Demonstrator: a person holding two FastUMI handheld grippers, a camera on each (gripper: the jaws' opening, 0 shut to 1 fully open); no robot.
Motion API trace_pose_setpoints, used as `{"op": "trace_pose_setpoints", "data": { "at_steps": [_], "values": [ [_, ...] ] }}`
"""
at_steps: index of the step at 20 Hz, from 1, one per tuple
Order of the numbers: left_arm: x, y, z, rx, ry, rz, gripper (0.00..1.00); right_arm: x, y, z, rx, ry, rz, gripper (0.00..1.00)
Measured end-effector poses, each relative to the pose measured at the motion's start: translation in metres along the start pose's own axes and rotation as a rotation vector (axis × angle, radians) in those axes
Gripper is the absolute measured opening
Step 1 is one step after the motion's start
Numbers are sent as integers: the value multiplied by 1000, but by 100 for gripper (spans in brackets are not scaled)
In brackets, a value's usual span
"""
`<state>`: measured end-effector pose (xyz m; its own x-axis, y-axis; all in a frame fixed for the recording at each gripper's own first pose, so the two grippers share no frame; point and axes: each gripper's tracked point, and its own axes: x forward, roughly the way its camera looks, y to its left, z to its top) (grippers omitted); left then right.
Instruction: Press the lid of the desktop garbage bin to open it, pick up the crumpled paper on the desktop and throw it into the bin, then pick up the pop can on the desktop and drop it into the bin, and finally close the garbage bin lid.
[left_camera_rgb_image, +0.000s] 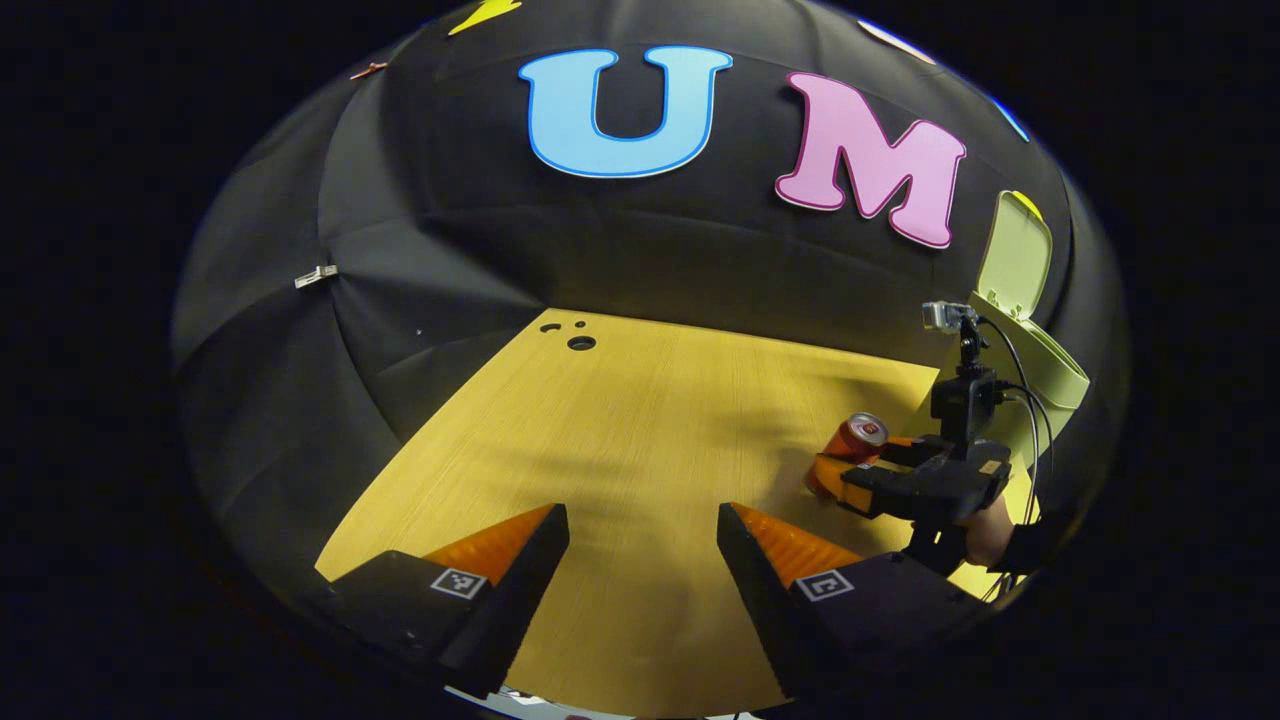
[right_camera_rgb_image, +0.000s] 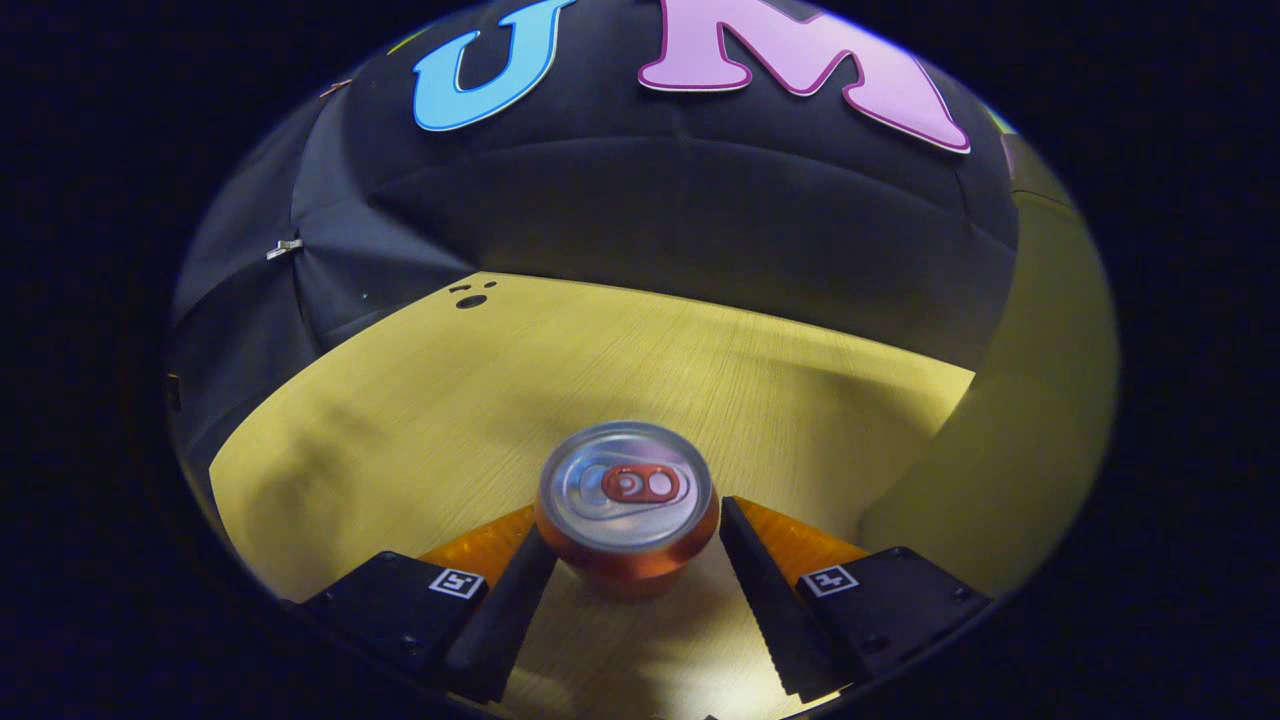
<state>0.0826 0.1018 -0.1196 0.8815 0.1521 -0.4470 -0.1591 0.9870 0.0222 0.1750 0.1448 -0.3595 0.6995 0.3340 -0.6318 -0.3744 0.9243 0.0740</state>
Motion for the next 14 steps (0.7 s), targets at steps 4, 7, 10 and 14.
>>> {"op": "trace_pose_setpoints", "data": {
  "at_steps": [4, 7, 10, 14],
  "values": [
    [3, -8, 1, -1, -1, -13, 96, 4, 4, 1, -8, -2, 6, 99],
    [2, -12, 1, 1, -1, -20, 96, 4, 13, -2, -14, 6, 31, 99],
    [-1, -14, -1, -2, 3, -31, 96, 4, 17, 0, -24, 1, 41, 85],
    [-4, -13, -5, 1, 7, -31, 96, -2, 20, 4, -37, -3, 44, 84]
  ]
}}
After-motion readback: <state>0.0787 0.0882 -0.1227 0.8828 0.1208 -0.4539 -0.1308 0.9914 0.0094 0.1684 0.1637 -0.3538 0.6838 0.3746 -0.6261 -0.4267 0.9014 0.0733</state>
